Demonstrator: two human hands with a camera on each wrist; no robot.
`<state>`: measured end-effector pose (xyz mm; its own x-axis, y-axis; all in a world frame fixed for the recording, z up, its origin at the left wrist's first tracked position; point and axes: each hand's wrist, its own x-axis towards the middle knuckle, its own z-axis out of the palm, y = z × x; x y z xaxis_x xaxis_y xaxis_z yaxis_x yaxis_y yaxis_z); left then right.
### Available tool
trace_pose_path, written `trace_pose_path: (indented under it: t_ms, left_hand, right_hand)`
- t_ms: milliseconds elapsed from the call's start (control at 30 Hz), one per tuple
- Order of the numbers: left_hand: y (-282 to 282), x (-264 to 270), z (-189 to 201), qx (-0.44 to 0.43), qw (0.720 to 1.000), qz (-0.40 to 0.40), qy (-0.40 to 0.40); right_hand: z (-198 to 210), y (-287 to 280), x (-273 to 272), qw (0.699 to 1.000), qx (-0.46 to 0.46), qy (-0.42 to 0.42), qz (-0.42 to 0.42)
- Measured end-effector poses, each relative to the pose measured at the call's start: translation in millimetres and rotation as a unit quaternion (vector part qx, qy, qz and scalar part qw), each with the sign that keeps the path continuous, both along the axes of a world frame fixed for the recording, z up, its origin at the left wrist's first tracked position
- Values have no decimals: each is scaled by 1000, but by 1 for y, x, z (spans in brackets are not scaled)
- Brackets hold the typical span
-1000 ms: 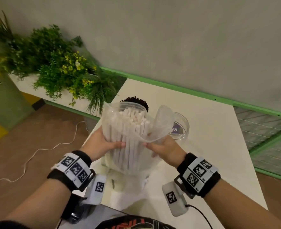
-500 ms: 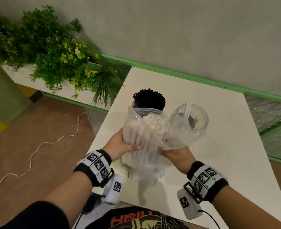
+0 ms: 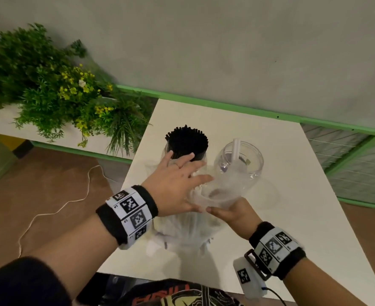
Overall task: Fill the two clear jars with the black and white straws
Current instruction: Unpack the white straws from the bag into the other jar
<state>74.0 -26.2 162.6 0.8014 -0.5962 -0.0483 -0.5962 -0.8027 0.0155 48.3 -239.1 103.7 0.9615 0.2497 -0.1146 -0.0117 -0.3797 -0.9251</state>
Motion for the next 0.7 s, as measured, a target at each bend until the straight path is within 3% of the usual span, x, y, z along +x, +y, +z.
trace_pose_path:
  t_ms: [67, 167, 200, 267, 333, 400, 467, 567, 700]
  left_hand:
    - [5, 3, -8, -3, 1000, 12, -12]
    - [7, 5, -11, -6, 1000, 14, -20]
    - [6, 5, -12, -5, 1000, 17, -23]
    - [4, 5, -13, -13, 999, 23, -32]
    - [1, 4, -13, -27, 999, 23, -35]
    - [-1, 3, -13, -32, 999, 23, -29]
    - [-1, 3, -12, -42, 999, 25, -4]
    - [10, 2, -2, -99, 994, 14, 53]
    - [35, -4, 5, -186, 980, 12, 65]
  right_hand:
    - [0, -15, -5, 998, 16, 14, -58]
    - [5, -35, -12, 985, -33, 6, -172]
    - [12, -39, -14, 976, -42, -35, -212]
    - [37, -40, -19, 944, -49, -200, -259]
    - [70, -26, -24, 897, -104, -375, -207]
    - [89, -7, -20, 854, -223, -462, -82]
    - [96, 8, -8, 810, -387, -438, 50]
    - [100, 13, 8, 759, -574, -251, 179]
    - [101, 7, 9, 798, -545, -185, 176]
